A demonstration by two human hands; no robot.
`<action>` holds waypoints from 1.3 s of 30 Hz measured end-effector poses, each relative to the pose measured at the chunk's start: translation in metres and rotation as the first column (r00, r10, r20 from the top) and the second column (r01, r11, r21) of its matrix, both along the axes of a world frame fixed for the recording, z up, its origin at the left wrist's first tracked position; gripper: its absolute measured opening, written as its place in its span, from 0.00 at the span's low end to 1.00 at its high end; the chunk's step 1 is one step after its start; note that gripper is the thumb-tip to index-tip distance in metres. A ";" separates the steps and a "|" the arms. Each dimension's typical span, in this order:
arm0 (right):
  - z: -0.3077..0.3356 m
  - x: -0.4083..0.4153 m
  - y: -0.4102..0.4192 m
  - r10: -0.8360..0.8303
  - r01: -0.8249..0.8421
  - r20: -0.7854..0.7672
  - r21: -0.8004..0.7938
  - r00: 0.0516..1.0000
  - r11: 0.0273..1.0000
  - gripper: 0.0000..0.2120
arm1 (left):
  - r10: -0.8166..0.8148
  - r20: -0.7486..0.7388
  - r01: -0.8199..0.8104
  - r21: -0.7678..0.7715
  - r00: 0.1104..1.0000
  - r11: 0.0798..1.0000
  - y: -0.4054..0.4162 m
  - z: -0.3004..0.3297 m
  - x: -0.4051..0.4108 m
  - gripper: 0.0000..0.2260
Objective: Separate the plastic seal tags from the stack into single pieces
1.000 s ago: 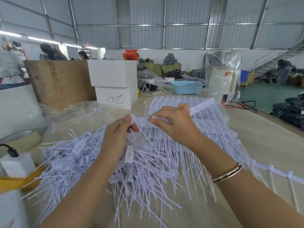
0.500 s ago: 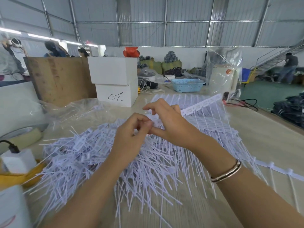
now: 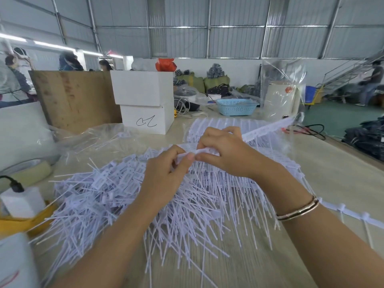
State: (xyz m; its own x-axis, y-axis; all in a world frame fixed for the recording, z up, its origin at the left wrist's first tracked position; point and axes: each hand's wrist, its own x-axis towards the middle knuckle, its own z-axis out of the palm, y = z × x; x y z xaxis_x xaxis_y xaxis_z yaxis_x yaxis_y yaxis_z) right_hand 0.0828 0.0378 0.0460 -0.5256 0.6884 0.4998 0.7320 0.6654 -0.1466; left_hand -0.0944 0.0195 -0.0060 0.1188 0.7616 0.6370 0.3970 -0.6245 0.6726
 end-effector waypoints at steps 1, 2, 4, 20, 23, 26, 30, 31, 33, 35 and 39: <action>0.000 -0.002 -0.001 0.025 -0.025 -0.006 -0.018 1.000 1.000 0.06 | -0.001 -0.001 0.001 -0.005 1.000 1.000 0.000 0.000 0.000 0.18; 0.000 -0.003 -0.002 0.045 -0.046 -0.010 -0.031 0.999 0.998 0.06 | -0.004 0.017 0.004 -0.021 1.000 1.000 0.001 0.000 0.000 0.18; 0.000 -0.006 -0.002 0.054 -0.054 -0.004 -0.016 0.999 0.998 0.06 | -0.018 0.066 0.024 -0.081 0.998 0.996 0.003 0.000 -0.002 0.17; 0.001 -0.006 -0.004 0.086 -0.024 -0.284 0.213 0.955 0.977 0.08 | 0.155 0.282 -0.113 -0.160 0.947 0.981 0.010 0.009 -0.017 0.20; 0.001 -0.005 -0.004 0.017 0.020 -0.167 0.220 0.986 0.975 0.07 | 0.354 -0.100 -0.342 0.123 0.930 0.932 0.015 -0.002 -0.021 0.17; -0.001 -0.008 -0.004 -0.006 0.030 -0.093 0.252 0.996 0.967 0.08 | 0.524 -0.315 -0.448 0.286 0.791 0.847 0.016 -0.007 -0.021 0.22; -0.003 -0.011 -0.006 0.002 0.012 -0.065 0.213 0.998 0.977 0.17 | 0.616 -0.380 -0.539 0.299 0.690 0.788 0.015 -0.008 -0.024 0.28; -0.004 -0.012 -0.006 -0.002 0.013 -0.056 0.197 0.998 0.980 0.19 | 0.622 -0.381 -0.549 0.293 0.683 0.783 0.014 -0.007 -0.023 0.30; -0.004 -0.013 -0.007 0.010 -0.002 -0.047 0.173 0.999 0.985 0.22 | 0.563 -0.304 -0.485 0.297 0.769 0.823 0.011 -0.003 -0.019 0.28; -0.005 -0.015 -0.009 0.037 -0.031 -0.036 0.164 0.999 0.986 0.22 | 0.335 -0.176 -0.286 0.255 0.926 0.924 0.007 0.002 -0.012 0.24; -0.006 -0.018 -0.011 0.097 -0.094 -0.021 0.114 0.995 0.989 0.22 | 0.122 -0.109 -0.098 0.203 0.987 0.974 0.002 0.002 0.002 0.13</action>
State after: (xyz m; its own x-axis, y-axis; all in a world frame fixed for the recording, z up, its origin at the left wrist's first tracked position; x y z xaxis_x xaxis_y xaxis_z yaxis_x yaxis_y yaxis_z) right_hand 0.0649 0.0272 0.0396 -0.5722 0.5743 0.5855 0.6612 0.7454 -0.0851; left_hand -0.0928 0.0219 -0.0039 0.1258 0.6360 0.7614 0.5410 -0.6873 0.4847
